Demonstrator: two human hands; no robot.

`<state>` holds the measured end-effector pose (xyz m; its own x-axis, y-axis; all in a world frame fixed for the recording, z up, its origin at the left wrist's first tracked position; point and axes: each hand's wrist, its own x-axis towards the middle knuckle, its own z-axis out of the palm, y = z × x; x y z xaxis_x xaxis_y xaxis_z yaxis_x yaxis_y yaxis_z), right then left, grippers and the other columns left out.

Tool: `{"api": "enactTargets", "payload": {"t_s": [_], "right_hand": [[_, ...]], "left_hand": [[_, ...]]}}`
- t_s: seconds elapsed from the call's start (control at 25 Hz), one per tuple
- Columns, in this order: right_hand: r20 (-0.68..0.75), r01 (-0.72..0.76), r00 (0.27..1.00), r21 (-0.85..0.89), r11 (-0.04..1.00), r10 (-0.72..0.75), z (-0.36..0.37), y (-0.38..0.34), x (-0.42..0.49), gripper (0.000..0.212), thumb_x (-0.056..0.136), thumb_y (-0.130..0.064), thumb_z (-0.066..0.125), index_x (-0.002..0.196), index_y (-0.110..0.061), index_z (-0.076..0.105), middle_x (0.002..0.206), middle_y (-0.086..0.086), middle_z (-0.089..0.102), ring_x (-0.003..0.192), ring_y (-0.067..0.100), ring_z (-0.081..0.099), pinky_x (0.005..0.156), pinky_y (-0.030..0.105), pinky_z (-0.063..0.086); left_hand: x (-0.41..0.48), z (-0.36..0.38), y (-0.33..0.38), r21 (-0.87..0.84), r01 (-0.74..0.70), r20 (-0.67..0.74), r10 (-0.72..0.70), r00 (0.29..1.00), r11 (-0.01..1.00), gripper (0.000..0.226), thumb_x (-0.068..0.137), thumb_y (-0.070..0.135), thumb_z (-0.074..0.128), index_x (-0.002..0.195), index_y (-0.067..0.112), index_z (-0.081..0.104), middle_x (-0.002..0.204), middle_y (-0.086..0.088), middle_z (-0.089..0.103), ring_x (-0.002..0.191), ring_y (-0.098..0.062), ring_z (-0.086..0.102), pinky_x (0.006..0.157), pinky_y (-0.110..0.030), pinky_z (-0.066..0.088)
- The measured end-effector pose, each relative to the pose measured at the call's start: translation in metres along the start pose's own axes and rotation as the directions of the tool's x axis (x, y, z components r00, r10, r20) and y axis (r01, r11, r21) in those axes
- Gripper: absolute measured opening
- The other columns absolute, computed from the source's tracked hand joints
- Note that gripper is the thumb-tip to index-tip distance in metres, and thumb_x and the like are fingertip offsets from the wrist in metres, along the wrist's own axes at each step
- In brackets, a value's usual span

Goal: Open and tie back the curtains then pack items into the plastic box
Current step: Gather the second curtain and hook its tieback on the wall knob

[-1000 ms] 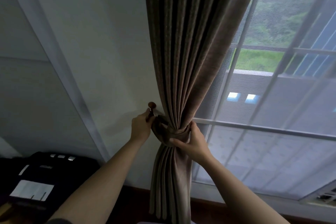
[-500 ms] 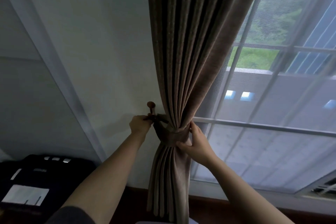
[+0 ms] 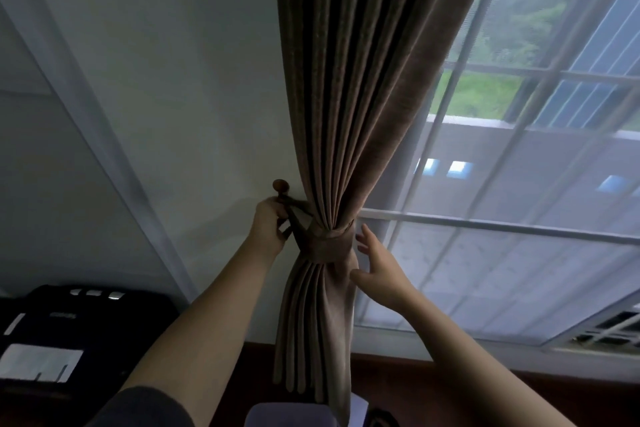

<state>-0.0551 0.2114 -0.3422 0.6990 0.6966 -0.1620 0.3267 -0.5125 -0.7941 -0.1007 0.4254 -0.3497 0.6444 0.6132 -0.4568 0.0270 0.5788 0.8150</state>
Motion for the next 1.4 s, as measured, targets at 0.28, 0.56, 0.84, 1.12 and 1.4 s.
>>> {"api": "enactTargets", "payload": {"t_s": [0.28, 0.56, 0.84, 1.12, 1.4], "right_hand": [[0.148, -0.154, 0.979, 0.077, 0.985, 0.141, 0.007, 0.017, -0.003, 0.079, 0.079, -0.005, 0.052, 0.149, -0.022, 0.019, 0.144, 0.003, 0.042, 0.132, 0.024, 0.042, 0.104, 0.037, 0.042], [0.279, -0.146, 0.955, 0.142, 0.979, 0.102, 0.035, 0.007, 0.017, 0.075, 0.082, 0.012, 0.042, 0.147, -0.017, 0.02, 0.149, 0.009, 0.035, 0.14, 0.024, 0.031, 0.112, 0.047, 0.034], [0.364, -0.041, 0.931, 0.101, 0.994, 0.001, 0.065, -0.016, 0.036, 0.068, 0.084, 0.002, 0.047, 0.146, -0.013, 0.024, 0.145, 0.011, 0.041, 0.136, 0.026, 0.037, 0.112, 0.046, 0.034], [0.227, -0.051, 0.973, 0.098, 0.994, 0.028, 0.068, 0.009, 0.019, 0.08, 0.08, 0.013, 0.04, 0.149, -0.019, 0.017, 0.15, 0.011, 0.034, 0.14, 0.026, 0.032, 0.108, 0.038, 0.035], [0.188, -0.049, 0.98, -0.06, 0.997, 0.059, 0.084, 0.087, -0.016, 0.094, 0.073, 0.012, 0.046, 0.152, -0.018, 0.005, 0.158, 0.006, 0.018, 0.144, 0.021, 0.02, 0.115, 0.033, 0.026]], "left_hand": [[-0.019, -0.03, -0.052, 0.599, -0.097, 0.034, 0.096, 0.995, 0.795, 0.049, 0.083, -0.016, 0.036, 0.124, 0.004, 0.053, 0.132, -0.014, 0.055, 0.108, -0.023, 0.058, 0.062, -0.019, 0.045], [-0.048, -0.066, -0.056, 0.751, -0.458, 0.48, 0.083, 0.873, 0.476, 0.044, 0.082, -0.007, 0.055, 0.121, 0.014, 0.062, 0.105, -0.004, 0.07, 0.097, -0.014, 0.064, 0.087, -0.021, 0.045], [-0.063, -0.098, -0.064, 0.804, -0.466, 0.375, 0.294, 0.879, 0.368, 0.057, 0.079, -0.007, 0.052, 0.132, 0.016, 0.055, 0.1, -0.013, 0.072, 0.09, -0.019, 0.069, 0.076, -0.012, 0.044], [-0.057, -0.089, -0.077, 0.809, -0.471, 0.407, 0.243, 0.881, 0.352, 0.052, 0.084, 0.006, 0.057, 0.134, 0.02, 0.052, 0.103, -0.013, 0.072, 0.093, -0.023, 0.069, 0.074, -0.004, 0.045], [-0.064, -0.094, -0.126, 0.839, -0.333, 0.312, 0.122, 0.942, 0.431, 0.05, 0.089, 0.001, 0.05, 0.136, 0.018, 0.047, 0.128, -0.006, 0.06, 0.119, -0.018, 0.055, 0.091, -0.019, 0.041]]}}
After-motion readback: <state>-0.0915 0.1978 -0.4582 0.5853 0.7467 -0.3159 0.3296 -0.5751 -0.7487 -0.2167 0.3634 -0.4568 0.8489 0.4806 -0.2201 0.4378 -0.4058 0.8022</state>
